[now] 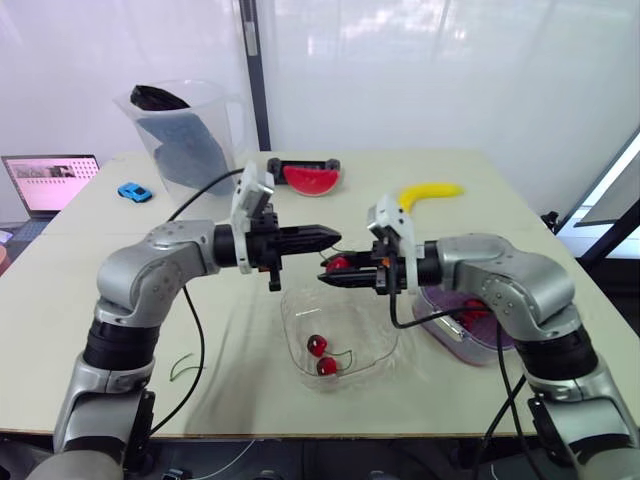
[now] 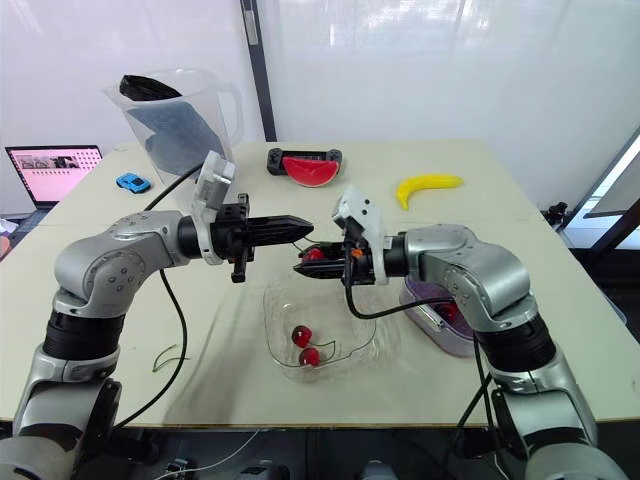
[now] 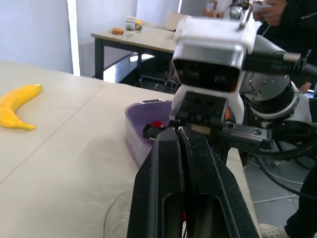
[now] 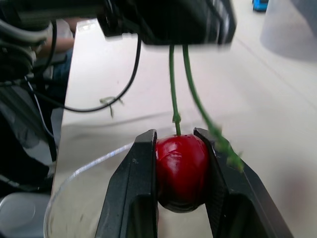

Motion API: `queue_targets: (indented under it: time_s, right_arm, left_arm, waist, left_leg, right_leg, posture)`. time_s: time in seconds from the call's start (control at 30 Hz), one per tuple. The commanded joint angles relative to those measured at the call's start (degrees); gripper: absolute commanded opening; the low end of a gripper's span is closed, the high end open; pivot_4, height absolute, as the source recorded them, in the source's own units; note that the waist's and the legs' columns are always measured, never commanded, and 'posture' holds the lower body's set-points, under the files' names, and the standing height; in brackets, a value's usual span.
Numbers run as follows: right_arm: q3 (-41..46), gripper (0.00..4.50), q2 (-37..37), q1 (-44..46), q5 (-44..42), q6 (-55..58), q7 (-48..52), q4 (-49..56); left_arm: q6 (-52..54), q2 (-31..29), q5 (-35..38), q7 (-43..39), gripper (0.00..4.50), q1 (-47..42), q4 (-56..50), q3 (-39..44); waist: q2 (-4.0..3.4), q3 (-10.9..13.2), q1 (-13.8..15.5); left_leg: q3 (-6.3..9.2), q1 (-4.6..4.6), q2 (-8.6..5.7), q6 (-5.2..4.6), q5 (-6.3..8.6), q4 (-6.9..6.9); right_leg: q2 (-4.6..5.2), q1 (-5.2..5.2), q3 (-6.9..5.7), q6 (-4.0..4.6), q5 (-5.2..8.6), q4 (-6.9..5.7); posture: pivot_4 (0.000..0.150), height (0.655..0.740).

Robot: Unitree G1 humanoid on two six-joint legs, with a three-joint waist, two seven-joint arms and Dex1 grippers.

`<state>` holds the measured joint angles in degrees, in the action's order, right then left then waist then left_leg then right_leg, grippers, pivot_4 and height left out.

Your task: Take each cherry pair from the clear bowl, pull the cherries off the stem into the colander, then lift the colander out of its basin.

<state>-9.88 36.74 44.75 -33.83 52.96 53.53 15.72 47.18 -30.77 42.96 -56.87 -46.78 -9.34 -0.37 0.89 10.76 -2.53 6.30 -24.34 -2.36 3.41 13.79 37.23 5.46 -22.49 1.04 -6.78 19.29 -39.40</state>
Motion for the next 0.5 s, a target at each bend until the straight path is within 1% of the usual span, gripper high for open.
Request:
queue_targets:
  time_s: [0.03,0.17,0.3,0.37,0.5]
  right_arm:
    - [-2.39,0.68,3.68,-2.64,2.89,-1.18,1.97,0.71]
    - [-0.43,0.68,7.41,-5.03,3.61,-3.17,4.07,-0.51]
    - [5.05,0.68,10.24,-4.92,-0.27,-2.02,6.26,1.07]
    - [7.86,0.68,12.09,-3.98,-0.86,-2.00,6.78,0.40]
    - [9.01,0.68,23.16,-4.73,6.29,-6.38,9.06,-4.34]
  left_arm:
    - [-1.08,-0.36,-0.07,-0.43,0.00,-0.76,-1.02,0.49]
    - [-1.36,-0.80,-0.27,-0.61,0.00,-0.52,-0.82,0.61]
    - [-1.31,-1.07,-0.22,-0.50,0.00,-0.13,-1.09,0.91]
    - [-1.27,-1.11,-0.14,-0.43,0.00,0.04,-1.24,0.99]
    - [-1.39,-1.44,-0.20,-0.43,0.00,0.65,-1.32,1.19]
  waist:
    - [0.00,0.00,0.03]
    - [0.00,0.00,0.06]
    - [0.00,0.00,-0.01]
    - [0.00,0.00,0.04]
    - [-0.01,0.01,0.49]
  left_leg:
    - [0.00,0.00,0.00,-0.04,0.02,0.00]
    - [-0.03,0.00,-0.02,-0.08,0.04,0.01]
    - [-0.02,0.00,0.01,-0.08,0.05,-0.02]
    - [-0.01,0.01,0.03,-0.09,0.05,-0.03]
    - [-0.02,0.00,0.01,-0.12,0.07,-0.01]
  right_leg:
    - [0.00,-0.01,0.00,0.00,0.00,0.00]
    - [0.01,0.00,0.02,0.00,0.00,0.00]
    - [-0.06,-0.03,0.02,0.00,0.00,0.00]
    - [-0.08,-0.01,0.01,0.00,0.00,0.01]
    - [-0.01,0.02,0.01,0.00,0.00,0.02]
  posture:
    - [0.150,0.7400]
    - [0.150,0.7400]
    - [0.150,0.7400]
    - [0.150,0.7400]
    - [0.150,0.7400]
